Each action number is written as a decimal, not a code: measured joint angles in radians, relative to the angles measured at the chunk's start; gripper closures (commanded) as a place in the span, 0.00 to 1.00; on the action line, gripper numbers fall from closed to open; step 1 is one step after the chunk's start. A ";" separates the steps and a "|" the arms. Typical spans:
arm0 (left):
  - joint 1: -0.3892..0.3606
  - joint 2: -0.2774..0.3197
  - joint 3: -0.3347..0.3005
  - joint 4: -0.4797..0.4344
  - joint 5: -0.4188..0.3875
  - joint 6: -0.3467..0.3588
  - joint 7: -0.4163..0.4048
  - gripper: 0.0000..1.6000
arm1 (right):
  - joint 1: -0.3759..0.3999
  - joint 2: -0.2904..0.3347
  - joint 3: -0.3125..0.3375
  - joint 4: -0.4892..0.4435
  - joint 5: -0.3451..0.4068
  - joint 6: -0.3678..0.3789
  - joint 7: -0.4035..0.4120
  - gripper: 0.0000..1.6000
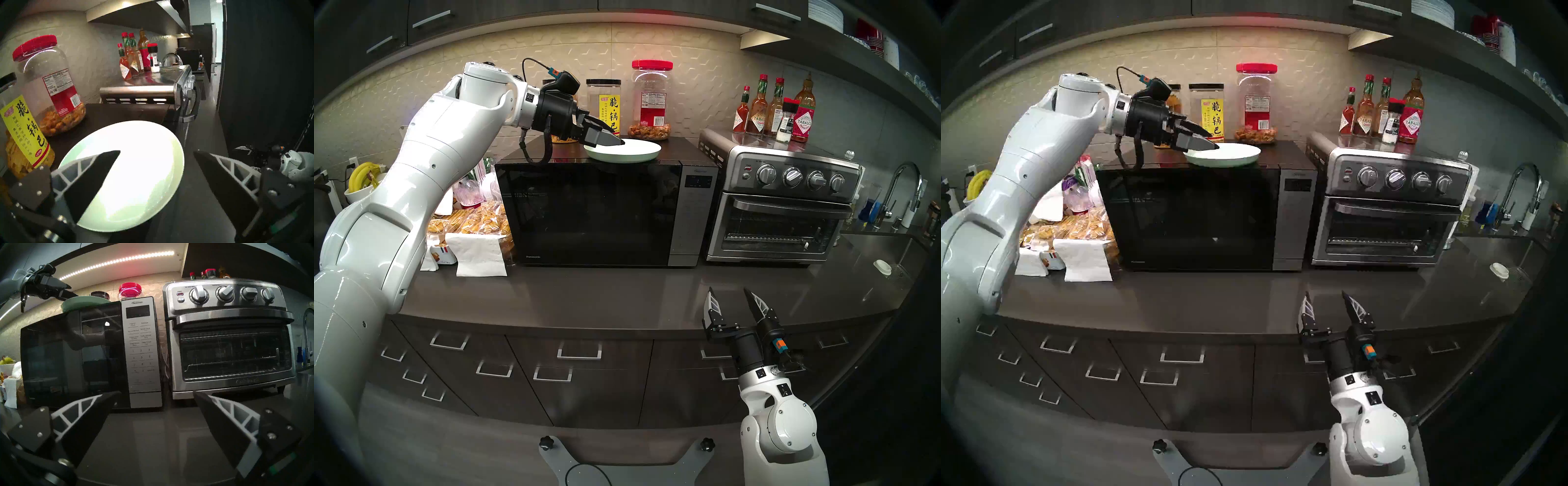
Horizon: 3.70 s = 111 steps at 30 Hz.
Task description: Open the microwave, put the plate inside, and close the door
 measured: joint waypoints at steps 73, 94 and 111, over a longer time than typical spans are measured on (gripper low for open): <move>-0.012 -0.012 0.089 0.048 0.013 -0.046 -0.044 0.11 | 0.000 0.000 0.000 0.000 0.000 0.000 0.000 0.00; -0.020 -0.030 0.095 0.095 0.023 -0.057 -0.043 0.27 | 0.000 0.000 0.000 0.000 0.000 0.000 0.000 0.00; -0.028 -0.044 0.095 0.132 0.029 -0.078 -0.036 0.71 | 0.000 0.000 0.000 0.000 0.000 0.000 0.000 0.00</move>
